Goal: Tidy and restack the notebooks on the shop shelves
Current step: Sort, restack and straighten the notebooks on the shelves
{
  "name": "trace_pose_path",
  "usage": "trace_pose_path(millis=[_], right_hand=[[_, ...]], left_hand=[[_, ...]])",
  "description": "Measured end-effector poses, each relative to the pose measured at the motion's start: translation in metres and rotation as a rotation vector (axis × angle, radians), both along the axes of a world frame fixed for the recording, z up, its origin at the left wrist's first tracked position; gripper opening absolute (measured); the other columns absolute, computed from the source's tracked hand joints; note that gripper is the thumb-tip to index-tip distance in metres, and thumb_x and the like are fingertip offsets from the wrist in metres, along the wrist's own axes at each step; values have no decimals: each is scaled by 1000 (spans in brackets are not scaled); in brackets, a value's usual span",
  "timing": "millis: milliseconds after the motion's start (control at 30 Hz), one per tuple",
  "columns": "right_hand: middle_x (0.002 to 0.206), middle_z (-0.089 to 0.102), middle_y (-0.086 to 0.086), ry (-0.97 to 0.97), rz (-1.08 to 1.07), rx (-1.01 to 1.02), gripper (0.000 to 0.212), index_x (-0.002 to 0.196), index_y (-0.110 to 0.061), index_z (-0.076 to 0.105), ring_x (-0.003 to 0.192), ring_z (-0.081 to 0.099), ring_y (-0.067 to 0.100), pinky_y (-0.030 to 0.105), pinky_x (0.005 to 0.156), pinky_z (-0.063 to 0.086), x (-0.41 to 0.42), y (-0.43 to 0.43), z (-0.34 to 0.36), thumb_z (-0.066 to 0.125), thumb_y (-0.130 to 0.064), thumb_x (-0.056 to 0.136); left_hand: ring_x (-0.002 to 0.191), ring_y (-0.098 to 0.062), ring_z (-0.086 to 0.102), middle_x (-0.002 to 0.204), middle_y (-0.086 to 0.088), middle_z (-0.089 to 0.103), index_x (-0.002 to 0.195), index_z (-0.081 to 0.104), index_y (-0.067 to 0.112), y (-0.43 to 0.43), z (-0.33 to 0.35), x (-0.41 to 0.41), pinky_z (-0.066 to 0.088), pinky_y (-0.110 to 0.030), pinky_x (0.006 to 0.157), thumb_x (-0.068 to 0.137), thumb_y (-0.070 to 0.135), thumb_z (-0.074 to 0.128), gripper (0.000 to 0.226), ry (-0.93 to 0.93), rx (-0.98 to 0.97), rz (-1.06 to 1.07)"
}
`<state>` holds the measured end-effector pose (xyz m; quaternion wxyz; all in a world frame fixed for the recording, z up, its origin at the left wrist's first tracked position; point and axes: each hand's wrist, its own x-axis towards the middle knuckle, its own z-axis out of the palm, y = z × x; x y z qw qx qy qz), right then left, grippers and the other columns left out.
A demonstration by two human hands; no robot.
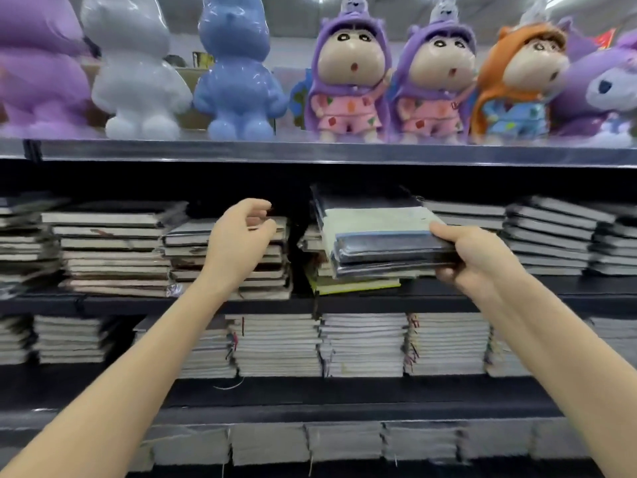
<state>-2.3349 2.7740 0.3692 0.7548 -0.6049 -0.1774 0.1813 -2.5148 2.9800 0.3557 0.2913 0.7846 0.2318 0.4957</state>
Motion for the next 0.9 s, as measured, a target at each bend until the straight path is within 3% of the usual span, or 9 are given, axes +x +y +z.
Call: trace_pose_path(millis=[167,233,267,367,433,533,767,833,900], right_hand=[[110,58,11,-12,23,-62,14,95,-9,58,84,58,27,13,29,31,39,41,6,61,-23,93],[116,59,11,-28,67,-91,25,103,-7,58,95,62,33,17,32,39,43,50,9,61,-30,93],[113,60,10,-57,97,-129,31,105,-7,57,90,65,32,20,35,45,41,49,13,60,-35,92],[90,62,6,-468,105,-462,49,112,-9,58,68,62,23,27,51,48,39,29,16,55,-53,90],[95,59,7,-866,-11,-582,51,123,-17,58,88,59,21,33,75,46,41,15,10,55,-53,88],[121,53,1,-1177,66,-504,44,128,-32,59,116,49,18,36,99,39,41,15,-1,55,-49,88],[132,55,6,-1304,-75,-619,41,130,-31,57,120,48,31,42,100,39,53,62,-17,49,-46,94],[129,58,10,-1396,-205,-651,40,127,-28,61,118,49,34,45,97,39,47,60,-20,50,-47,93],[117,64,14,-1551,-412,-535,38,115,-21,69,108,56,37,48,92,40,34,56,-24,52,-45,92]], left_hand=[[114,-19,55,120,-4,62,122,60,11,0,-3,20,40,-28,97,91,17,58,32,150,318,72],[114,-17,54,120,-1,62,125,58,14,-1,-3,28,37,-25,93,91,30,60,38,199,368,47],[115,-15,53,121,1,61,128,57,16,-2,-4,31,37,-25,92,90,38,59,44,218,366,25],[115,-7,51,123,9,59,134,51,28,-2,-5,37,35,-21,89,81,61,50,62,257,370,-47],[111,-5,53,121,11,60,134,50,36,-2,-5,41,36,-20,86,79,71,48,65,286,409,-80],[101,-10,60,111,8,67,131,52,39,0,-6,49,43,-24,84,82,65,45,56,326,492,-78],[99,-20,61,107,2,68,134,51,30,16,-4,68,40,-35,89,94,50,43,45,423,626,131],[100,-22,61,106,0,68,130,56,26,15,-3,65,39,-38,91,94,54,41,49,411,676,168],[98,-22,62,106,-1,69,124,61,22,13,-6,52,42,-39,89,91,57,36,55,351,688,168]])
